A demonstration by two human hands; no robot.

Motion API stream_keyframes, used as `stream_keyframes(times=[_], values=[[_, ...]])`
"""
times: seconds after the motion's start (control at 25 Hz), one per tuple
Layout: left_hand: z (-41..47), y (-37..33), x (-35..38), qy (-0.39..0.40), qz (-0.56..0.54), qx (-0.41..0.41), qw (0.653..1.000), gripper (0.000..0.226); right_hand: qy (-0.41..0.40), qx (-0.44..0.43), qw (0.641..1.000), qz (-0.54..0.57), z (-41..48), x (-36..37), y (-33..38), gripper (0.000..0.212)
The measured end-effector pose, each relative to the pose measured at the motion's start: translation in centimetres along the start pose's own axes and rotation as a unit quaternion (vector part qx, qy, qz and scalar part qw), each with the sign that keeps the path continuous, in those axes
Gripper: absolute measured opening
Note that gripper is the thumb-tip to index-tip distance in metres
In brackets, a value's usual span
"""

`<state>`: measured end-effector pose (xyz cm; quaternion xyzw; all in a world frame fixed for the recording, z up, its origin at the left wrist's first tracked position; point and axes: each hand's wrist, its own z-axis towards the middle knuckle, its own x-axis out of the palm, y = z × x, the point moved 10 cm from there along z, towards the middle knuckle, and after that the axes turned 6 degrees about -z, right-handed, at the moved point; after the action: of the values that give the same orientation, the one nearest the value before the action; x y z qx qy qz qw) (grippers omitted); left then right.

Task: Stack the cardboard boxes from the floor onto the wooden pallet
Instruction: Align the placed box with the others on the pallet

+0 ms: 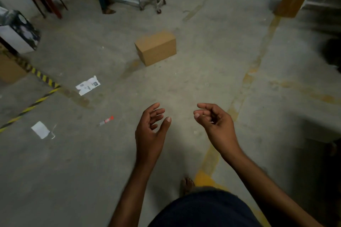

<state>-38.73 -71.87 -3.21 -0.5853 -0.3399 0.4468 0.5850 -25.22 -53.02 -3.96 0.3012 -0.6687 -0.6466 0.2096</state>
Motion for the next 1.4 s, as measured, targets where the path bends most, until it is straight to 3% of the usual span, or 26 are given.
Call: stream_keyframes(times=[0.36, 0.72, 1.04, 1.4], values=[[27.0, 1.6, -1.4, -0.016, 0.019, 0.016, 1.000, 0.043, 0.025, 0.004, 1.000, -0.015, 25.0, 12.8, 3.4, 0.023], [57.7, 4.6, -2.7, 0.074, 0.022, 0.039, 0.996, 0.038, -0.056, 0.022, 0.998, -0.008, 48.0, 26.6, 5.6, 0.022], [81.3, 9.4, -1.3, 0.066, 0.006, -0.010, 0.998, 0.036, -0.070, 0.038, 0.996, -0.047, 68.2, 33.5, 6.0, 0.023], [102.9, 17.2, 2.2, 0.065, 0.005, -0.110, 0.992, 0.040, -0.025, 0.105, 0.989, -0.105, 93.2, 41.8, 2.6, 0.023]])
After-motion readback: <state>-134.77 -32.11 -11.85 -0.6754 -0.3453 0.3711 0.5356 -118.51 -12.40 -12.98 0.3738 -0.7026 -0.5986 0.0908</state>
